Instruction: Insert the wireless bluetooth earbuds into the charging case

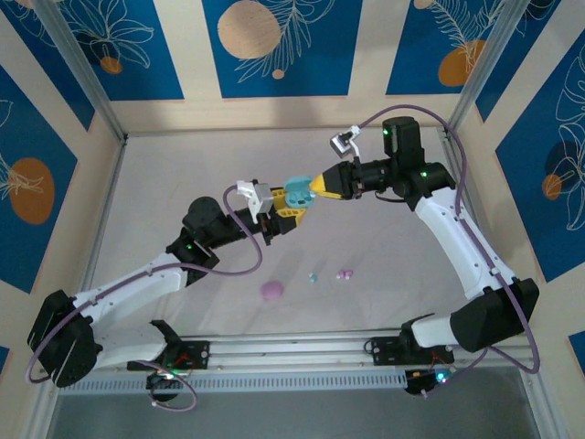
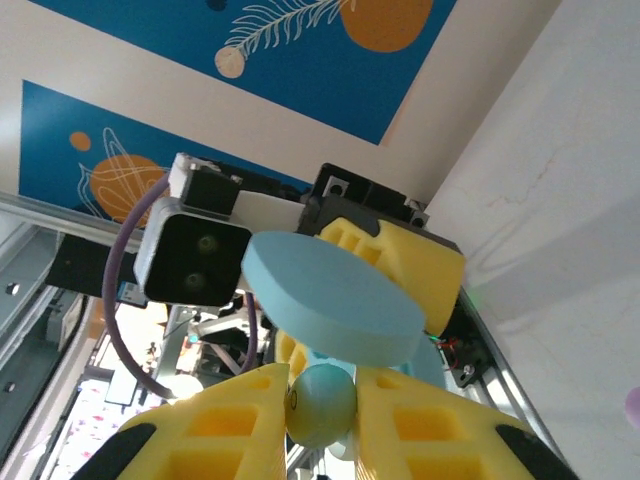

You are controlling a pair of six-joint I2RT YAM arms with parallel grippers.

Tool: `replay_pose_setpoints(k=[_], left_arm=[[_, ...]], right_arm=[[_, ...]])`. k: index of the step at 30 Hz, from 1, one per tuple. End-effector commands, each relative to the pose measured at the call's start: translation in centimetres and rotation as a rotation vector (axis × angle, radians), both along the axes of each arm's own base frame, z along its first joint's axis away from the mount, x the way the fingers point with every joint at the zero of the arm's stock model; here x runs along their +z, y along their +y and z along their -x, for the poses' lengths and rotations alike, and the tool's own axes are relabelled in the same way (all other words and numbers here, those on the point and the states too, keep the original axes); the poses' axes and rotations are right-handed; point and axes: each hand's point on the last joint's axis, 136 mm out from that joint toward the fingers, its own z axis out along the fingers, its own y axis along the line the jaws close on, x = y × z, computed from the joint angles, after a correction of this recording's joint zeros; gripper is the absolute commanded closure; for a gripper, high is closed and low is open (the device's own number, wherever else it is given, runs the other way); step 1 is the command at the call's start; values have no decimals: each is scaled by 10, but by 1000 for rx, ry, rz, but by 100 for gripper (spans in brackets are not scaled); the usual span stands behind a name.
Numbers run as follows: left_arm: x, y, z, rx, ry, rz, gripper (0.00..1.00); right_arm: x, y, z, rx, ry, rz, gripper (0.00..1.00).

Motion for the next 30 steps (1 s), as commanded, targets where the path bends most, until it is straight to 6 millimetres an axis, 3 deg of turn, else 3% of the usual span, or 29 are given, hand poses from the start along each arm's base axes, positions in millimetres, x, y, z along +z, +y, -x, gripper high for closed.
replay_pose_setpoints(k=[1,19,30], left_arm=[[26,-2,11,-40,-62,55,74],[27,-1,7,-23,-53,69,74],[30,-1,6,-20,-54,81,74]], right_arm=[[2,3,4,-15,-48,16,79],[-2,13,6,-66,-166,77,79],[-15,18,8,-88,-224,167,76]])
